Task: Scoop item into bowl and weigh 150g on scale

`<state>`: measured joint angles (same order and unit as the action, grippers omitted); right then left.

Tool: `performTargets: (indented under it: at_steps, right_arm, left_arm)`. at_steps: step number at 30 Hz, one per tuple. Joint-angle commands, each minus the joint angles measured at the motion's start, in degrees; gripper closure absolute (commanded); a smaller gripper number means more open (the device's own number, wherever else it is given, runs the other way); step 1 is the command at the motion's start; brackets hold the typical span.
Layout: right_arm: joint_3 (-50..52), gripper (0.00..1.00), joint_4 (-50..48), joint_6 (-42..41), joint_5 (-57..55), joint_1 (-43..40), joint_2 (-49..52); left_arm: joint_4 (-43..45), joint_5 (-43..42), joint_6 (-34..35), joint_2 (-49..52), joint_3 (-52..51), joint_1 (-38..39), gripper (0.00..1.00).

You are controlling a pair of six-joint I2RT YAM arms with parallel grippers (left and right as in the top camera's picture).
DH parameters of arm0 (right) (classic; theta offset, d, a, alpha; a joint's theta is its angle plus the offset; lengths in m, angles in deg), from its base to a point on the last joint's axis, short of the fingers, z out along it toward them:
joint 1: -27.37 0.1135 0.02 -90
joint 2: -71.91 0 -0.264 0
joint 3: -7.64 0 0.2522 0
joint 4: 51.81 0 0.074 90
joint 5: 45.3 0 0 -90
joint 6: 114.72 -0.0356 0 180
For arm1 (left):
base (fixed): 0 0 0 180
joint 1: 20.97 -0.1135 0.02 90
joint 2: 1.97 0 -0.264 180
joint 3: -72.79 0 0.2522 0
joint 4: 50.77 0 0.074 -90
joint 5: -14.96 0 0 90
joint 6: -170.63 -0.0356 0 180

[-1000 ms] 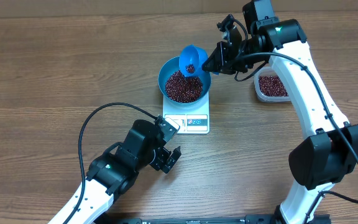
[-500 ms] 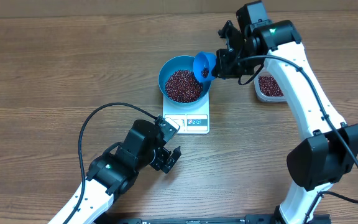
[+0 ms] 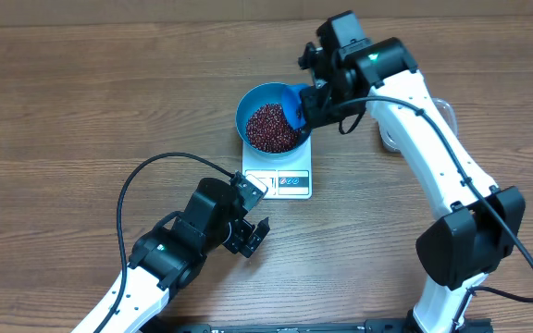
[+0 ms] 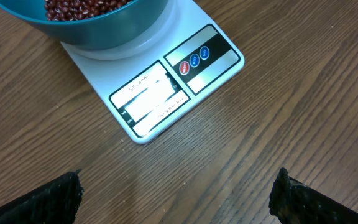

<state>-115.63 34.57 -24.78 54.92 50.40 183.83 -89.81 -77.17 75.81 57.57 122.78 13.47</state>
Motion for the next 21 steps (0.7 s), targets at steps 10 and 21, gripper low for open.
performTargets:
  at_steps: [10, 21]
  right_arm:
    - [-2.0, 0.96, -2.0, -0.1, -4.0, 1.8, -2.3]
    - [-2.0, 0.96, -2.2, -2.1, -2.9, 2.5, -2.3]
  left_arm:
    - [0.0, 0.2, -1.0, 0.3, -0.4, -0.4, 0.00]
    - [0.0, 0.2, -1.0, 0.3, -0.4, -0.4, 0.00]
